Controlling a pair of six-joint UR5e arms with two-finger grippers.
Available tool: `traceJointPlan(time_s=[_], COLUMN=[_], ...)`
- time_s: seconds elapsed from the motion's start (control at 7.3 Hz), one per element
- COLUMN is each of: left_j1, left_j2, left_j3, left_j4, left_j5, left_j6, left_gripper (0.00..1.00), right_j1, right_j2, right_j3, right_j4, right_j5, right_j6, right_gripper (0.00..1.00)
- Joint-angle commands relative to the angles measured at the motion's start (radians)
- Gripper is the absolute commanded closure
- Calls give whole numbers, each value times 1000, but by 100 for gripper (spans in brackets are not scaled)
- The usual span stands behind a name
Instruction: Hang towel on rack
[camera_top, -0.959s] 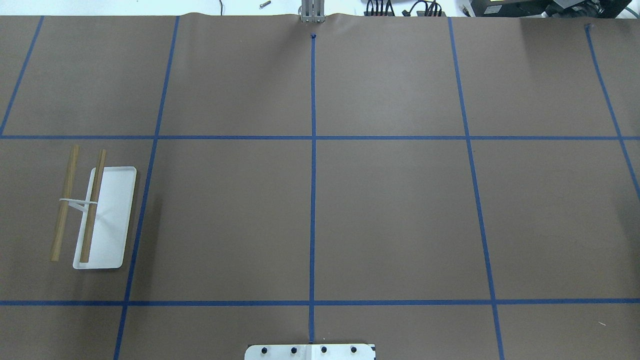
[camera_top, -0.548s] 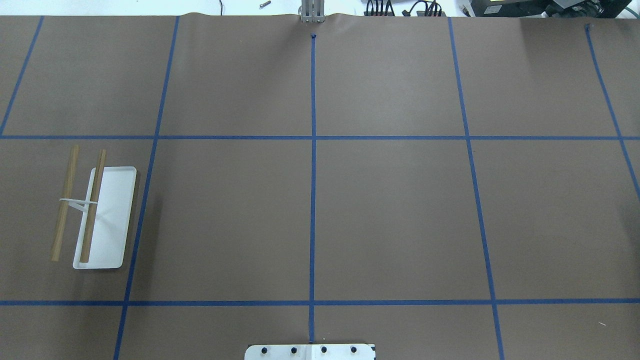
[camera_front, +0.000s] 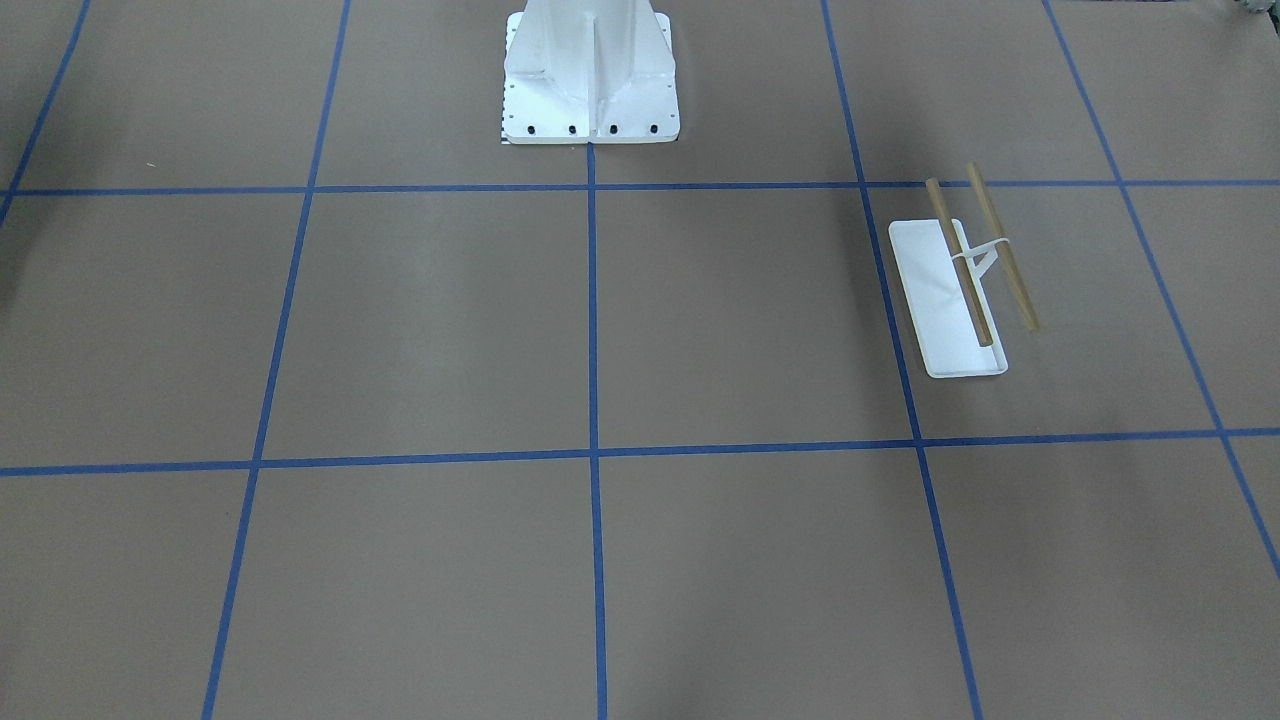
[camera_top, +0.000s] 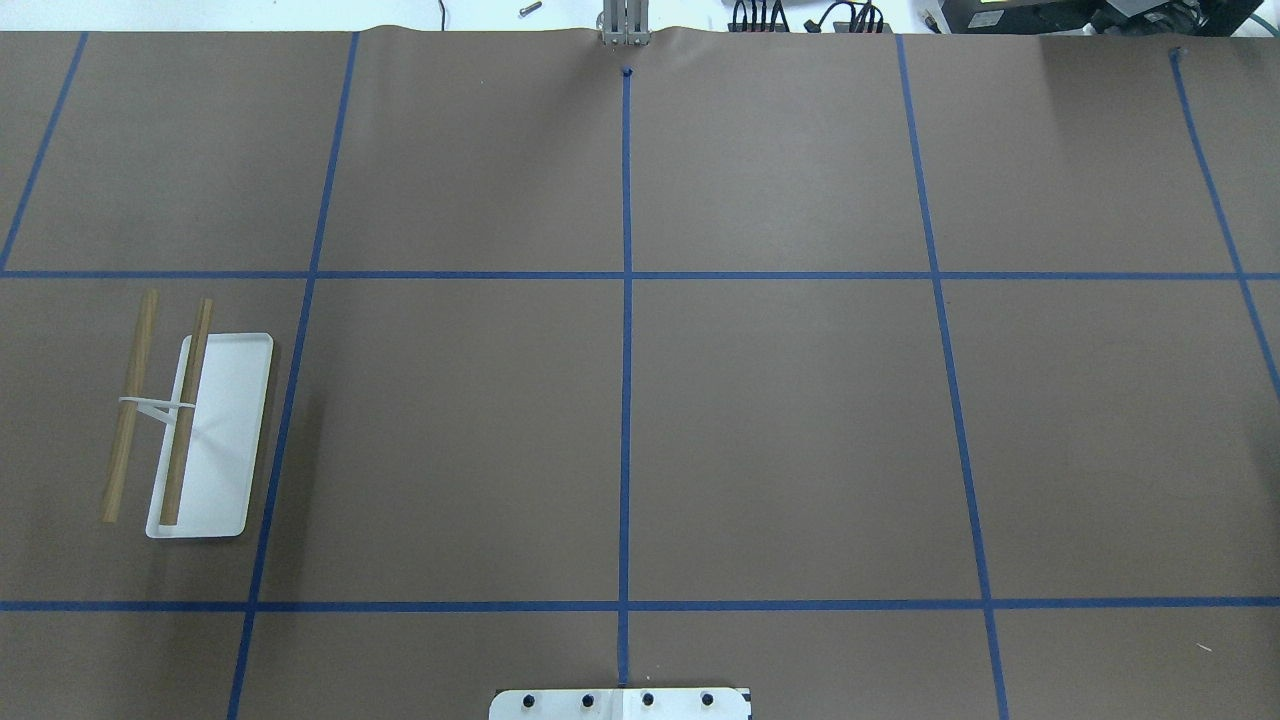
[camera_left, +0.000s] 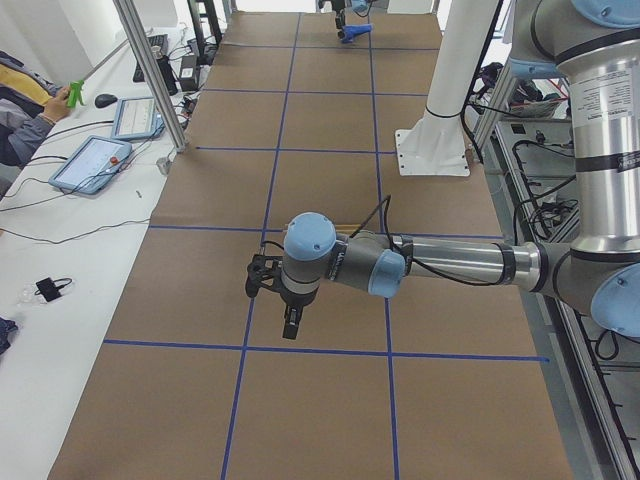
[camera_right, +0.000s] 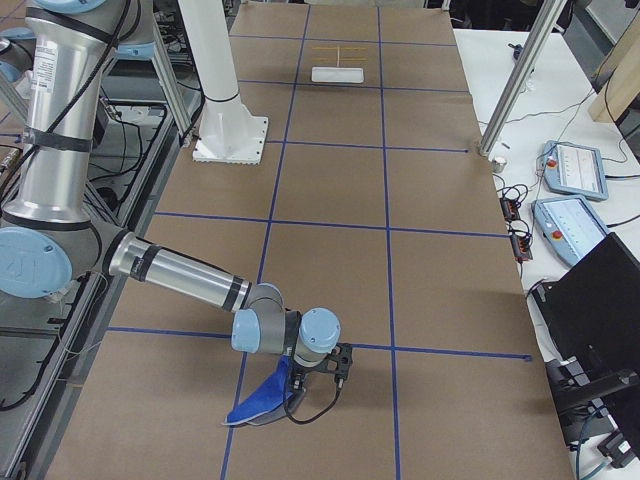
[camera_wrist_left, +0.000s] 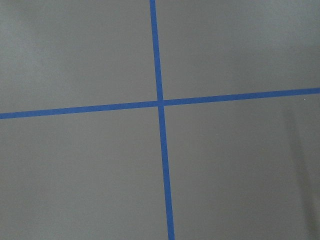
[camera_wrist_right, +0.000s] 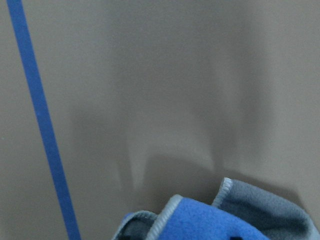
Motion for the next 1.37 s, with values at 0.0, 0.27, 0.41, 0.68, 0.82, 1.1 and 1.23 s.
traceJointPlan(time_s=[0.0, 0.27, 0.41, 0.68, 0.82, 1.1, 1.23], left_j1=[0, 0, 0, 0, 0, -3, -3], left_j2=[1, 1, 1, 1, 1, 1, 1], left_j3=[-1, -1, -1, -2, -1, -7, -7], left_j4=[0, 0, 0, 0, 0, 0, 2], left_j5=[0, 0, 0, -2, -27, -37, -37], left_j6=[-1, -2, -2, -2, -5, -18, -18], left_gripper=[2, 2, 2, 2, 2, 2, 2], right_j1=[-3, -6, -6, -6, -2, 18, 33], right_j2=[0, 2, 4, 5, 7, 0, 8], right_j3=[1, 1, 1, 13, 21, 68, 123], right_j4=[0, 0, 0, -6, -5, -6, -54], right_j5=[0, 0, 2, 17, 17, 21, 50], right_j6=[-9, -12, -12, 22, 51, 99, 100], right_gripper=[47, 51, 55, 69, 71, 100, 100])
